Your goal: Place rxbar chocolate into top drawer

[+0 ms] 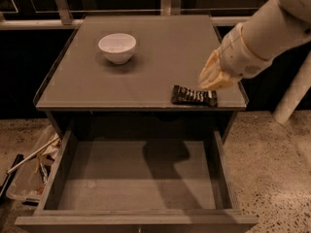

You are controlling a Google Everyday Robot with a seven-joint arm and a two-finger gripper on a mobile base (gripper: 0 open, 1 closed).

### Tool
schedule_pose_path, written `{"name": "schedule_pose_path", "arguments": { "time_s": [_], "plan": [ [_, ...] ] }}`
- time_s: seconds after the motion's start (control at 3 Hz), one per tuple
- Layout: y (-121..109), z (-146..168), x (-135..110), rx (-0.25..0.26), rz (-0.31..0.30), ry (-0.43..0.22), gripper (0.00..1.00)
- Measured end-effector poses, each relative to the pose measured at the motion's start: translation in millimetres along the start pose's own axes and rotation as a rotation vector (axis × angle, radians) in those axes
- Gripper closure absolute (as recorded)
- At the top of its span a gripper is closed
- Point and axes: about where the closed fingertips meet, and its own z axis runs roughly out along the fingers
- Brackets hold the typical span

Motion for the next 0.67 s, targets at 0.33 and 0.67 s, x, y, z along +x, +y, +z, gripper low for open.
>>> {"name": "schedule_pose_path", "arguments": {
  "time_s": [0.33, 0.67],
  "plan": [
    [45.2, -8.2, -9.1, 0.037, 0.009, 0.006, 1.00],
    [55.1, -4.6, -4.8, 0.025, 0.017, 0.017, 0.81]
  ]
}}
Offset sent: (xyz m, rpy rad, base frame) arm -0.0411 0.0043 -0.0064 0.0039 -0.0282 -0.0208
